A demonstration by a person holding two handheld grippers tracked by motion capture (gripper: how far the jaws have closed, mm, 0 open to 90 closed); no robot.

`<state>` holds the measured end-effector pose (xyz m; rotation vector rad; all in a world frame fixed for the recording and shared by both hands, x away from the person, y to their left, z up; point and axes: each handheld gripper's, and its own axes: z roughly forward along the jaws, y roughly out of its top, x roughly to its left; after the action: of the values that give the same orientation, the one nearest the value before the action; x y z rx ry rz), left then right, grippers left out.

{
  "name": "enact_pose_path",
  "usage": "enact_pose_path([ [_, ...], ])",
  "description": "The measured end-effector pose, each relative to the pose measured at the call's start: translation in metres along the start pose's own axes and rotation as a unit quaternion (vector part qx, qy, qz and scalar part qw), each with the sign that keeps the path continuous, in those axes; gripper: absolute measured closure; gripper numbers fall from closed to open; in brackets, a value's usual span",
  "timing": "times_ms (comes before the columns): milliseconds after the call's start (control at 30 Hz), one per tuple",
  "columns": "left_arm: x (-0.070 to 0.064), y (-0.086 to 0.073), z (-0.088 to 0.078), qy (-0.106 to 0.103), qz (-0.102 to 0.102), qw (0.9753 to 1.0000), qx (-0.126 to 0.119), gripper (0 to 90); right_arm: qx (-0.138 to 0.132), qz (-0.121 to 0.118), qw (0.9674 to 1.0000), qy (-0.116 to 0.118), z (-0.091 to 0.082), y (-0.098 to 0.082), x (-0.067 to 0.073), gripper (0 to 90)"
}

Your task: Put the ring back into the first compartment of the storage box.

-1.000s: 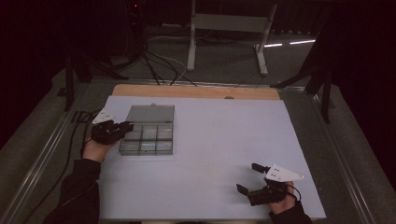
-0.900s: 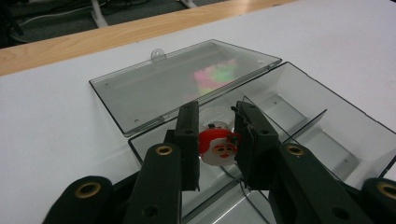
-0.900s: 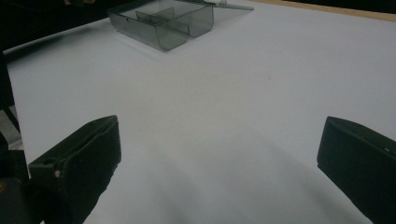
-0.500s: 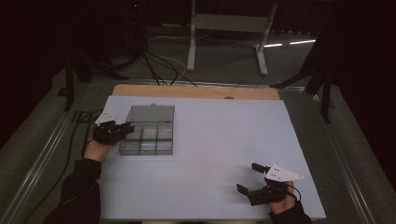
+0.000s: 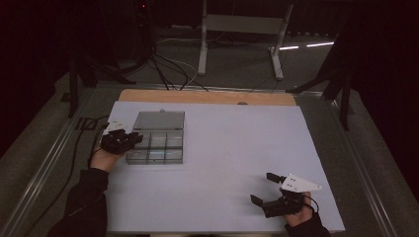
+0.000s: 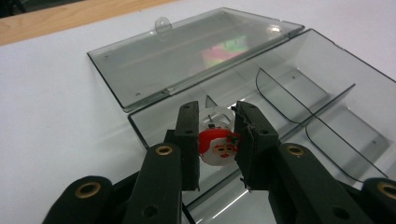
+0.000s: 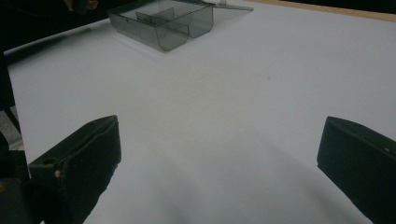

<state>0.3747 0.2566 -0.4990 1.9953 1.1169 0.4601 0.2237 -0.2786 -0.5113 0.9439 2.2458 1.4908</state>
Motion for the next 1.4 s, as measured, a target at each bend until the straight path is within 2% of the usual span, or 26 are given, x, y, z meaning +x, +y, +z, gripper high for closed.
enact_pose_path([
  [267,-0.002,0.0,0.004,0.002,0.004,0.9999,0.011,73.0,0.002,0.003,1.0,0.0,0.0,-0.001,0.0,0.0],
  [500,-0.005,0.002,0.011,0.006,0.013,0.9994,0.031,73.0,0.001,0.001,1.0,0.0,0.0,0.0,0.0,0.0],
  [800,-0.004,0.006,0.015,0.013,0.001,0.9985,0.053,72.9,0.001,0.002,1.0,0.001,0.0,0.0,0.0,0.0],
  [1033,-0.005,0.008,0.021,0.023,0.001,0.9964,0.081,72.8,0.001,0.0,1.0,0.0,-0.001,0.0,0.0,0.0],
  [1233,-0.006,0.01,0.021,0.023,0.0,0.9964,0.082,72.6,0.0,0.0,1.0,-0.001,-0.002,0.0,0.0,0.0],
  [1400,-0.006,0.011,0.018,0.029,-0.008,0.9975,0.065,71.9,0.001,0.0,1.0,0.0,-0.001,0.0,0.0,0.0],
])
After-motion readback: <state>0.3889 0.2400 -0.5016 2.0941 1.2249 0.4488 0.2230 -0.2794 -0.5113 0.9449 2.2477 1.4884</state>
